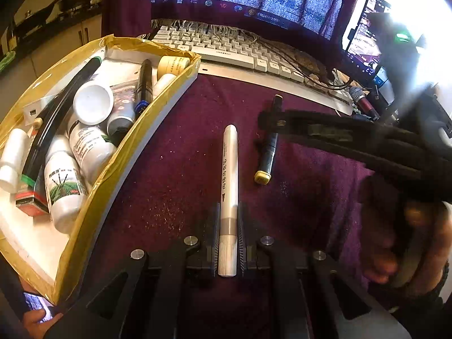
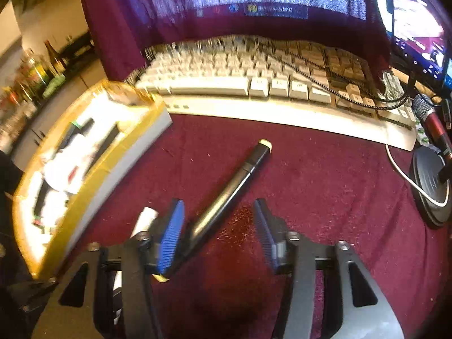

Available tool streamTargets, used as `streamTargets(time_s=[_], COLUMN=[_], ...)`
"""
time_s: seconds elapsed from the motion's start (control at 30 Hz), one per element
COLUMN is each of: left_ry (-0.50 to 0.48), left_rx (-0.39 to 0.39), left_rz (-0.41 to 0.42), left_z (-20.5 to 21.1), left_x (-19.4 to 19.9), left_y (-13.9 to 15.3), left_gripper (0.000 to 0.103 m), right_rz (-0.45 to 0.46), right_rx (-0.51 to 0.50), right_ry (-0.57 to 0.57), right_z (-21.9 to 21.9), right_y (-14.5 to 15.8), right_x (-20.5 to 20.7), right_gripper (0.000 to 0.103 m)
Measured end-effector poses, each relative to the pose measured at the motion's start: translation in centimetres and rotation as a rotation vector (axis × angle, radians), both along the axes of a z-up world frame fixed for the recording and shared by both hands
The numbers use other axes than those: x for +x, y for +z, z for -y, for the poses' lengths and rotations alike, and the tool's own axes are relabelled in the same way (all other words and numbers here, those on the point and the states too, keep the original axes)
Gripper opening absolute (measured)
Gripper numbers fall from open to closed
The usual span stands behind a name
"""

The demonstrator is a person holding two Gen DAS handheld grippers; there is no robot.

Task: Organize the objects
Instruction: 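Grasp the black marker with the yellow end using the right tool, then grasp the white marker with the left tool while the right holds its marker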

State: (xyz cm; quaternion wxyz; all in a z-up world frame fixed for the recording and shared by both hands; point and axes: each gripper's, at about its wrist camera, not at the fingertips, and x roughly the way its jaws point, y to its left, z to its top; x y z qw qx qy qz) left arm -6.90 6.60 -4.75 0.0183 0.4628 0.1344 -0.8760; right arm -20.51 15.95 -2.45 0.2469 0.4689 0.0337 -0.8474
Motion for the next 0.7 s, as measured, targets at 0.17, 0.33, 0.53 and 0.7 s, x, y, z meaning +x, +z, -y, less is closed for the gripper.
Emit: streamTargets(time_s=[0.17, 0.33, 0.53, 0.7], left_ry=[0.002, 0.005, -0.008, -0.006], left_rx=[0.023, 0.042, 0.071, -0.058], left_rz=[-0.012, -0.014, -0.034, -0.022], left_z=[0.4, 0.6, 0.6, -0.6], left_x=[1.0, 1.1, 0.6, -0.8], left_y=[0.0, -0.1, 0.2, 0.3], left_gripper=[0.009, 0.01, 0.045, 0.05], right_rz=[-0.037, -0.059, -0.035, -0.019], right_rx=[0.042, 0.062, -0.025, -0.052], right_ry=[0.008, 0.022, 0.047, 0.051], right_z=[-1.1, -4.6, -7.0, -6.5], right_y=[-0.2, -0.3, -0.2, -0.3], right_x=[1.2, 3.4, 4.4, 4.0], right_gripper=[0.014, 0.014, 0.015, 0.014])
